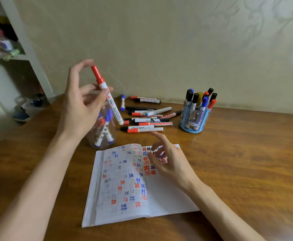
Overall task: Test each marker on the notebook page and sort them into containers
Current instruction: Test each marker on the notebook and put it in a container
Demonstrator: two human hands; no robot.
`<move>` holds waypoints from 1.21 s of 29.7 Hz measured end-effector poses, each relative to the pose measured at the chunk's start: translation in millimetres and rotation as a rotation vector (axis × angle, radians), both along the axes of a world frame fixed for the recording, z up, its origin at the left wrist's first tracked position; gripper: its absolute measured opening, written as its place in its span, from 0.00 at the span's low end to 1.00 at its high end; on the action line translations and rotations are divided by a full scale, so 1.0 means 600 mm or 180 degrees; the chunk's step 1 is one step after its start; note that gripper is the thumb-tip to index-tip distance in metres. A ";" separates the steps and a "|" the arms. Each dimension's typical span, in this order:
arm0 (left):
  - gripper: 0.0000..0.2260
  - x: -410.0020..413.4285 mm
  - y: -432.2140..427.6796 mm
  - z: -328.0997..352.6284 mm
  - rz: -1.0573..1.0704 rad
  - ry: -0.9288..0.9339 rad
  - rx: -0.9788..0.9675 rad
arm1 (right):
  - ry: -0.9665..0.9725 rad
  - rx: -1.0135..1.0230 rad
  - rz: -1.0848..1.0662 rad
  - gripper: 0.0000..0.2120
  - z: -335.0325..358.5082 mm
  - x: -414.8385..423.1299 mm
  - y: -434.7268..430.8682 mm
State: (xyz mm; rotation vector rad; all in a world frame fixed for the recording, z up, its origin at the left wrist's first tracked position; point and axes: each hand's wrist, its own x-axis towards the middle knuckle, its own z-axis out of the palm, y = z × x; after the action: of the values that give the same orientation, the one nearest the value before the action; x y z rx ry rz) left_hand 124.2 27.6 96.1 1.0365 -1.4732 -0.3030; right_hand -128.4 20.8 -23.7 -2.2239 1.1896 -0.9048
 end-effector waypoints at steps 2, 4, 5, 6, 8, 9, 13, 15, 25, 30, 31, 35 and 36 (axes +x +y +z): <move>0.27 0.013 -0.003 0.011 0.0135 -0.0125 -0.0111 | 0.0098 -0.0051 0.0001 0.33 0.003 0.005 -0.006; 0.27 0.026 -0.005 0.024 0.0282 -0.0189 -0.0241 | 0.0164 -0.0100 0.0020 0.32 0.008 0.010 -0.010; 0.26 0.031 -0.006 0.031 0.0358 -0.0205 -0.0335 | 0.0197 -0.0115 0.0015 0.31 0.009 0.012 -0.012; 0.26 0.036 -0.006 0.038 0.0430 -0.0211 -0.0437 | 0.0216 -0.0125 0.0005 0.31 0.011 0.015 -0.015; 0.25 0.045 -0.006 0.051 0.0536 -0.0155 -0.0605 | 0.0220 -0.0124 -0.0028 0.29 0.012 0.021 -0.020; 0.24 0.049 -0.006 0.056 0.0584 -0.0121 -0.0673 | 0.0214 -0.0129 -0.0048 0.29 0.012 0.025 -0.023; 0.24 0.068 -0.006 0.062 0.0831 -0.0181 -0.0755 | 0.0167 -0.0113 -0.0050 0.27 0.008 0.037 -0.031; 0.24 0.079 -0.010 0.052 0.0920 -0.0250 -0.0493 | 0.0132 -0.0108 -0.0034 0.27 0.002 0.040 -0.032; 0.18 0.101 -0.028 -0.030 0.0958 -0.0810 0.0290 | -0.0001 -0.0003 -0.0063 0.26 -0.020 0.023 -0.043; 0.15 0.101 -0.031 -0.038 0.0991 -0.0897 0.0197 | -0.0070 0.0005 -0.0129 0.24 -0.023 0.018 -0.047; 0.14 0.101 -0.031 -0.039 0.0998 -0.0890 0.0184 | -0.0077 0.0015 -0.0131 0.24 -0.025 0.017 -0.049; 0.10 0.084 -0.022 -0.046 0.1145 -0.0778 -0.0115 | -0.0016 0.0021 -0.0150 0.22 -0.030 0.014 -0.058; 0.09 0.077 -0.018 -0.050 0.1241 -0.0744 -0.0290 | -0.0007 0.0019 -0.0159 0.21 -0.030 0.013 -0.059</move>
State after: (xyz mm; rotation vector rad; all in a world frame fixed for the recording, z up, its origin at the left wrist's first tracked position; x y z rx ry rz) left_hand 170.2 17.0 66.1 1.2883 -1.4367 0.1671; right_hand -120.7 -14.7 -41.9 -2.1969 1.2506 -0.9218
